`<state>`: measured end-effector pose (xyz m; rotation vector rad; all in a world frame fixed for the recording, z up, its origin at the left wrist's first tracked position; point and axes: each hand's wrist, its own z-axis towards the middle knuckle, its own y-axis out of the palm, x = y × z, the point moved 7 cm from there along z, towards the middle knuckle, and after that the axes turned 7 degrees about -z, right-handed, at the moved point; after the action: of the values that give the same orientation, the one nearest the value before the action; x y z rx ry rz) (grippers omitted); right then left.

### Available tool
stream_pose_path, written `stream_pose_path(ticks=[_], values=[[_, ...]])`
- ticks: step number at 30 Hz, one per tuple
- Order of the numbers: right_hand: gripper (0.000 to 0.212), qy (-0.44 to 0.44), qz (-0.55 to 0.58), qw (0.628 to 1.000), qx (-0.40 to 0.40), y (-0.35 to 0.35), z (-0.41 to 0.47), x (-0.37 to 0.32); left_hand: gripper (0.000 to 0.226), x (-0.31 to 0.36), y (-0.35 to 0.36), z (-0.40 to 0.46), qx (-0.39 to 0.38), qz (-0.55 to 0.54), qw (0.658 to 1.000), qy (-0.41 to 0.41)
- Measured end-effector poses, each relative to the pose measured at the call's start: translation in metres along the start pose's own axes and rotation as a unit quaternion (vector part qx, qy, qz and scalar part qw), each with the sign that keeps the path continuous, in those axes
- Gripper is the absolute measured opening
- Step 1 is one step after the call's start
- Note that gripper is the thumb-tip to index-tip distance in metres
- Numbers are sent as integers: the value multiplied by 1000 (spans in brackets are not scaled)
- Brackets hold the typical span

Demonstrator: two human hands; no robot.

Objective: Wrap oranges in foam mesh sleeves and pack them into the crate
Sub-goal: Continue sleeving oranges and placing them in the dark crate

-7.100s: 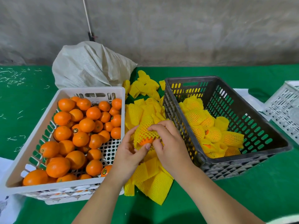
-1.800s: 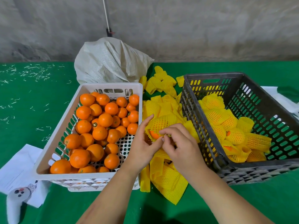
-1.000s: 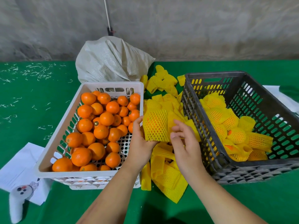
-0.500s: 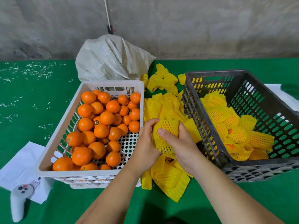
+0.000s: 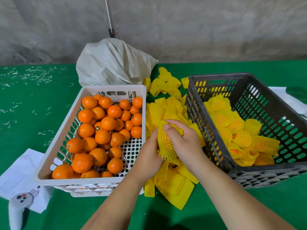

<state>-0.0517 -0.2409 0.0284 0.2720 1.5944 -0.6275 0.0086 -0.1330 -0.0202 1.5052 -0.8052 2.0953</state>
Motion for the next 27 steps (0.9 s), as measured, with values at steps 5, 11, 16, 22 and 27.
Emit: stream_pose_path(ticks=[5,11,16,22,27], values=[[15,18,39,999,27,-4,-2,-1,87,-5,3,1,-13,14,1000,-12],[16,-19,42,998,42,-3,-5,-13,81,-5,0,2,-1,-8,1000,-2],[45,-42,-93,995,-14,0,-3,-13,70,-7,-3,0,22,-10,1000,11],[22,-131,-125,983,-10,-6,1,-27,76,-4,-4,0,20,9,1000,-1],[22,-230,-313,921,-8,-11,4,-41,68,-4,-2,-1,13,-2,1000,-23]])
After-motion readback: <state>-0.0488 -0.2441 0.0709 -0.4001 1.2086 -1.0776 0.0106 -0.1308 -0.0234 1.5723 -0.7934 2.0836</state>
